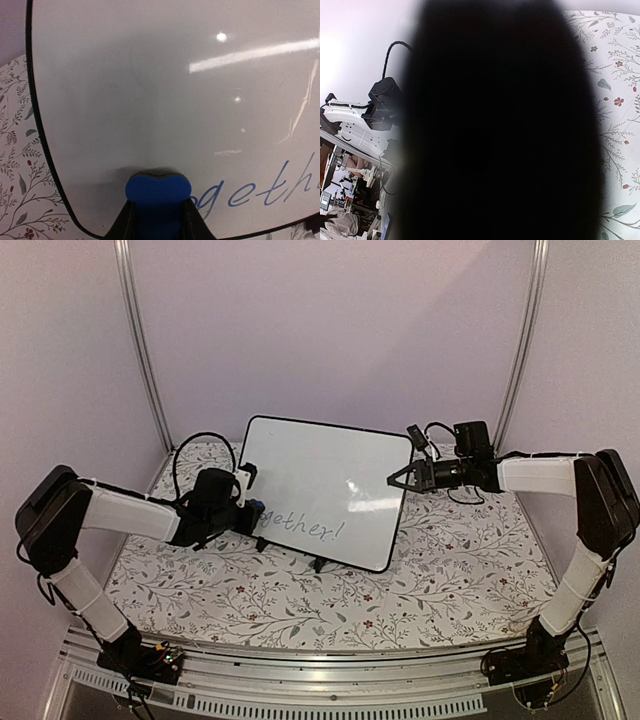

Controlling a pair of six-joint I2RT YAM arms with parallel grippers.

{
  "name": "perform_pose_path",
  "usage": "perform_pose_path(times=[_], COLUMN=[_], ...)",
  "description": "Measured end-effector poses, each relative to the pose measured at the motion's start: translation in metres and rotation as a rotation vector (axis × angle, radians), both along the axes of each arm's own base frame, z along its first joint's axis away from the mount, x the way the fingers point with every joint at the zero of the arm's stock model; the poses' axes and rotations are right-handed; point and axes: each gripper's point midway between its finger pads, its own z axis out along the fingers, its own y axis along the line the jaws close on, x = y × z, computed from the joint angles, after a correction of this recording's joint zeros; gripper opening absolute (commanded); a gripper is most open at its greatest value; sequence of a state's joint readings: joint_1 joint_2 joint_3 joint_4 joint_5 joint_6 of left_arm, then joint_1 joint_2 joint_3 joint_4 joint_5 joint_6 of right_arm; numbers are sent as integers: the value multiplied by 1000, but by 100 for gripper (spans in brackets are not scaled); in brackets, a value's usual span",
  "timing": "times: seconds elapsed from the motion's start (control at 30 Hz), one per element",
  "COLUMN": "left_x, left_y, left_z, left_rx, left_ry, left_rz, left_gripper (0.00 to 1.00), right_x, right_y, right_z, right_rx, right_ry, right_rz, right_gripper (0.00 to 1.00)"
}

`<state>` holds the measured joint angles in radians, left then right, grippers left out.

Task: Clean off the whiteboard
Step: Erase the center of the whiteboard.

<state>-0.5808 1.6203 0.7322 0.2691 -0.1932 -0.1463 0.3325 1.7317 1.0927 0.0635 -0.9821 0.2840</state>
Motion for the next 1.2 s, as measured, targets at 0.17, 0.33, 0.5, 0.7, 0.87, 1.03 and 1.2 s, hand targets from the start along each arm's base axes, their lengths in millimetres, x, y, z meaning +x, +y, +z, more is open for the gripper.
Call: perform_pose_path(times=[0.17, 0.33, 0.5, 0.7, 0.87, 1.03, 1.2], left_x=[1, 0, -7, -11, -4, 27, 36], left_y=[-1, -1, 5, 9, 16, 29, 27], left_z=[0, -2, -10, -16, -12, 14, 24], left_rx=[-19, -52, -70, -76, -56, -55, -77], left_ry=[1, 3, 26, 42, 41, -18, -37], left_rz=[7, 24, 46, 68, 101, 161, 155], left_gripper=[0, 0, 0, 0, 0, 0, 0], right_x=[0, 0, 0, 0, 0, 0, 0], right_y=[0, 0, 0, 0, 0, 0, 0], right_z=[0, 0, 0, 0, 0, -1, 0], right_rx=[-1, -1, -1, 0, -1, 0, 1], right_ry=[2, 2, 1, 1, 2, 0, -2], right_rz=[-1, 0, 0, 0, 0, 4, 10], right_gripper=[2, 2, 1, 1, 1, 1, 1])
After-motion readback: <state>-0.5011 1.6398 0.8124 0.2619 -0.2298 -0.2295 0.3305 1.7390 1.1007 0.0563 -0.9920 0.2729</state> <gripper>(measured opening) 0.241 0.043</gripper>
